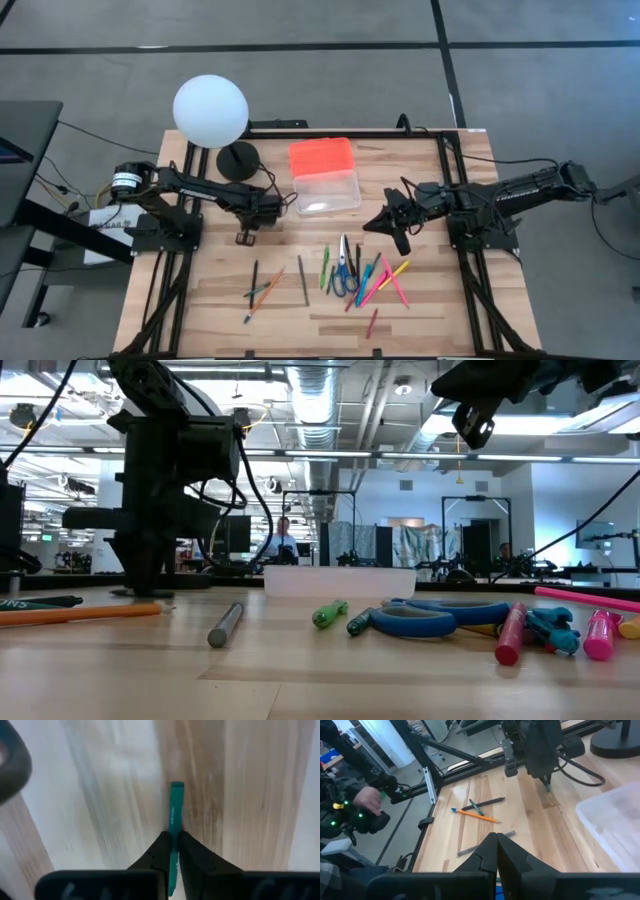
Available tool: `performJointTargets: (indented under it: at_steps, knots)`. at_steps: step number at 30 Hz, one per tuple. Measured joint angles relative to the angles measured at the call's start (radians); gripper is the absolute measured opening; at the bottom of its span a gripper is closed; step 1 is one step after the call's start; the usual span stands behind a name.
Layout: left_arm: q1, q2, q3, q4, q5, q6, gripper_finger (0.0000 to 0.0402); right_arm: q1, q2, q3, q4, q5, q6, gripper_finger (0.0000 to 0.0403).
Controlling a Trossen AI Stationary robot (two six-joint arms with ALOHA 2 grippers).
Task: Pick & place school supplies into a supply box
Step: Put the green crayon into the supply box
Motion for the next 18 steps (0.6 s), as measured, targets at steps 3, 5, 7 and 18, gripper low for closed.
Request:
performJointTargets:
  at_steps: [3, 5, 7, 18]
  knots:
    - [-0.006, 0.002, 0.006, -0.003, 0.019, -0.150, 0.0025, 0.000, 0.000, 0.000, 0.000, 0.000, 0.000, 0.0000]
    - [-0.012, 0.005, 0.018, -0.003, 0.030, -0.239, 0.0041, 0.000, 0.000, 0.000, 0.000, 0.000, -0.001, 0.0000]
    - [-0.018, 0.008, 0.031, -0.001, 0.044, -0.336, 0.0054, 0.000, 0.000, 0.000, -0.001, -0.002, 0.000, 0.0000]
    - [-0.066, 0.007, 0.039, 0.042, 0.045, -0.493, 0.0062, 0.000, -0.004, 0.000, -0.001, -0.004, 0.000, 0.0000]
